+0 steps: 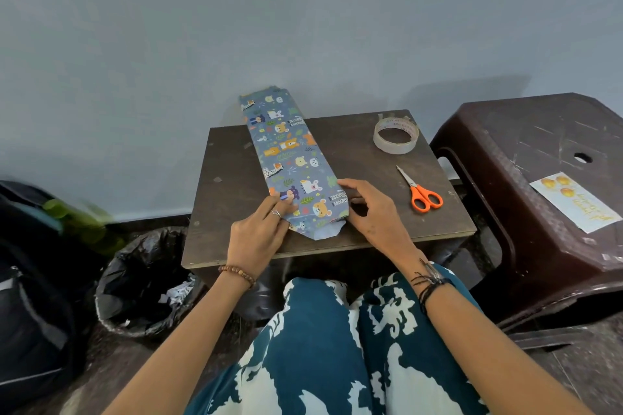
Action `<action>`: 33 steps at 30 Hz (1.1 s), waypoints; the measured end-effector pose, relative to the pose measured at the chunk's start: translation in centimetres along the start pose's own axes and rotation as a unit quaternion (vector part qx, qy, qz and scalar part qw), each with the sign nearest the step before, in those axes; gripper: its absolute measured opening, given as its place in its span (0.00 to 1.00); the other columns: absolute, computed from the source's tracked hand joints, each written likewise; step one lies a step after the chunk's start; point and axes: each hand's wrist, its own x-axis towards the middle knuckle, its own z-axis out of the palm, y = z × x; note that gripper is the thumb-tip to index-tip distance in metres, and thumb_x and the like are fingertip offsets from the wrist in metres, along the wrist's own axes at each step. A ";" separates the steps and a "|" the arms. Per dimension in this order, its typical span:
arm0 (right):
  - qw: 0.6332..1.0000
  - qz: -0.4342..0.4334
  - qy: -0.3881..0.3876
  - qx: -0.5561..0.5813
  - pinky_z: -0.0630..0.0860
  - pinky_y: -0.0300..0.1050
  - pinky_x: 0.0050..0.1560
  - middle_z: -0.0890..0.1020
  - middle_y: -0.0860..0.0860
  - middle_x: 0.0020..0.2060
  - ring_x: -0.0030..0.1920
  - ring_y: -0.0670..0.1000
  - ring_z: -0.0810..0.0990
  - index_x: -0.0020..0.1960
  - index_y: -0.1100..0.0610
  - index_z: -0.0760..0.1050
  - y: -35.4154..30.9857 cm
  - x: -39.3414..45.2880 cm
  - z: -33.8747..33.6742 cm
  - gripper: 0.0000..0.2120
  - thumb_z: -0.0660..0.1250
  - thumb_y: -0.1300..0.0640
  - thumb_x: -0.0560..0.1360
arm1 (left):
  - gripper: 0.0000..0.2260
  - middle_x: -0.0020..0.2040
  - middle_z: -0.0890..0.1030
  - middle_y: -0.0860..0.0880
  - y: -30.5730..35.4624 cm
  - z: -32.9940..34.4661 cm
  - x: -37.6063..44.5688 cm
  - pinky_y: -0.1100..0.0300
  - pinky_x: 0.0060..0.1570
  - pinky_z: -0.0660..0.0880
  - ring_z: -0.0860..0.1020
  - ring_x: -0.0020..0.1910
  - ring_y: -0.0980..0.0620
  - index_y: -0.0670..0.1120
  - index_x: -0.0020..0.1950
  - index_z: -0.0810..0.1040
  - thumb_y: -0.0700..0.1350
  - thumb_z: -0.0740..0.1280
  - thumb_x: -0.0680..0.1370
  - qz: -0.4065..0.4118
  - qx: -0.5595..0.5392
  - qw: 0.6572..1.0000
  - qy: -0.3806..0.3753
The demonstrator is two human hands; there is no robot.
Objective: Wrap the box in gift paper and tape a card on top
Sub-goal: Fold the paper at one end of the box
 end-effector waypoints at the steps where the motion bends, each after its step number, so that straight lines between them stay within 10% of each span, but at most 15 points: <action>1: 1.000 -0.001 0.000 0.000 0.71 0.28 0.57 0.77 0.46 0.60 0.56 0.39 0.74 0.65 0.53 0.72 0.0 0.0 0.0 0.18 0.66 0.60 0.75 | 0.10 0.55 0.77 0.56 -0.2 0.1 -0.1 0.67 0.23 0.68 0.81 0.44 0.55 0.52 0.56 0.72 0.45 0.60 0.75 0.003 0.003 1.000 0.004; 11: 0.996 -0.012 0.048 -0.070 0.78 0.44 0.45 0.80 0.46 0.49 0.43 0.42 0.77 0.54 0.55 0.75 0.7 0.8 0.7 0.11 0.71 0.57 0.72 | 0.09 0.50 0.83 0.49 -0.2 0.9 0.1 0.65 0.25 0.71 0.84 0.42 0.51 0.48 0.49 0.81 0.43 0.61 0.74 0.003 0.025 0.999 0.032; 22: 0.983 -0.080 0.073 -0.147 0.78 0.49 0.36 0.82 0.50 0.43 0.38 0.51 0.80 0.48 0.61 0.76 0.9 1.1 0.4 0.09 0.72 0.59 0.70 | 0.04 0.38 0.80 0.49 -1.2 -0.5 2.3 0.62 0.27 0.72 0.80 0.33 0.51 0.47 0.50 0.69 0.43 0.55 0.81 0.244 0.168 0.955 0.021; 33: 0.956 -0.168 0.093 -0.220 0.69 0.37 0.28 0.77 0.51 0.43 0.36 0.46 0.74 0.47 0.60 0.76 1.6 1.9 0.5 0.05 0.64 0.59 0.75 | 0.02 0.40 0.82 0.48 -1.2 0.0 1.7 0.60 0.40 0.69 0.81 0.42 0.50 0.47 0.46 0.70 0.41 0.60 0.78 0.209 0.116 0.969 0.063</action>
